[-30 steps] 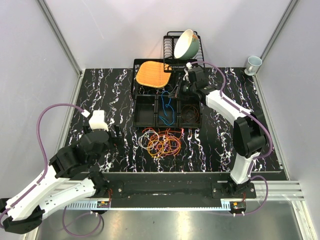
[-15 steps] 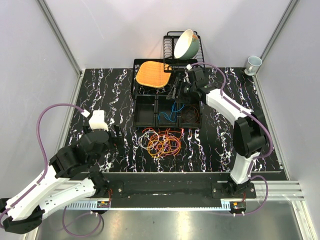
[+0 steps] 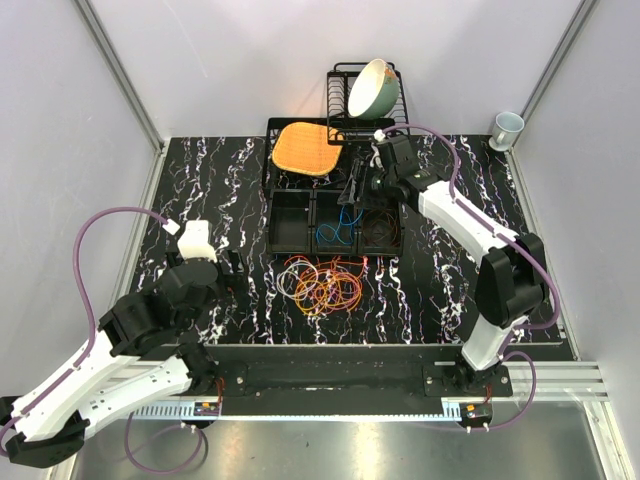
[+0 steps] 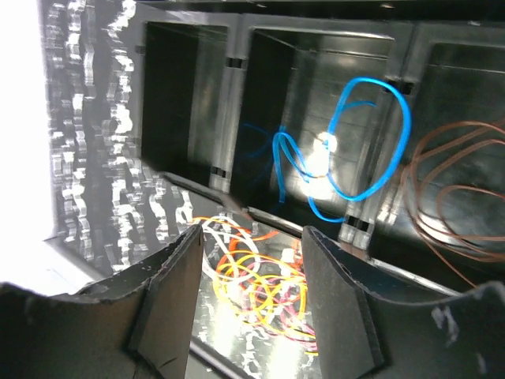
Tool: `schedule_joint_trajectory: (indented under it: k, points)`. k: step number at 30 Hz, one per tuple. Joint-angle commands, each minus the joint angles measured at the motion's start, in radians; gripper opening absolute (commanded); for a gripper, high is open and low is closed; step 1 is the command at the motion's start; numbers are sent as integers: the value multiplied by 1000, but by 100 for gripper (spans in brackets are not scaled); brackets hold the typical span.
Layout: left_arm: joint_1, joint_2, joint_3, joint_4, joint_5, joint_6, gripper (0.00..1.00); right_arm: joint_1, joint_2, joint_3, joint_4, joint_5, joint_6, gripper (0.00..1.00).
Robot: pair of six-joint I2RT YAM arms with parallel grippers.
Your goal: Untangle the cables
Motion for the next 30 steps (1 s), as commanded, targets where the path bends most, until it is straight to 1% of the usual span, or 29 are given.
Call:
schedule_joint_trajectory:
  k: [1, 5, 7, 10, 11, 13, 16, 17, 18, 22, 24, 26, 30]
  points:
    - [-1, 4, -2, 38, -44, -15, 98, 24, -87, 40, -80, 108, -64, 59]
    - [-3, 37, 4, 45, -58, -25, 98, 24, -156, -18, -84, 168, -55, 60]
    - [-1, 64, -4, 87, -28, -24, 97, 23, -190, -56, -87, 171, -49, 60]
    - [-3, 138, -25, 179, 28, -33, 93, 24, -245, -127, -95, 169, -31, 60]
    - [-4, 182, -39, 247, 45, -35, 92, 24, -258, -145, -94, 171, -26, 60]
    - [-4, 231, -85, 323, 101, -42, 90, 24, -299, -199, -92, 168, -15, 61]
    - [-3, 342, -126, 449, 169, -61, 81, 24, -348, -271, -90, 133, 3, 60]
    - [-4, 369, -134, 505, 181, -62, 76, 24, -361, -311, -87, 125, 8, 60]
    - [-3, 430, -148, 531, 192, -64, 74, 24, -383, -329, -86, 119, 9, 59]
    - [-12, 567, -159, 620, 258, -81, 64, 23, -431, -398, -93, 155, -8, 59]
    - [-24, 627, -159, 665, 276, -85, 61, 23, -439, -411, -98, 165, -20, 59]
    - [-50, 664, -150, 700, 282, -88, 60, 23, -440, -412, -103, 169, -23, 59]
    - [-85, 779, -114, 723, 301, -107, 55, 23, -428, -406, -95, 169, -25, 58]
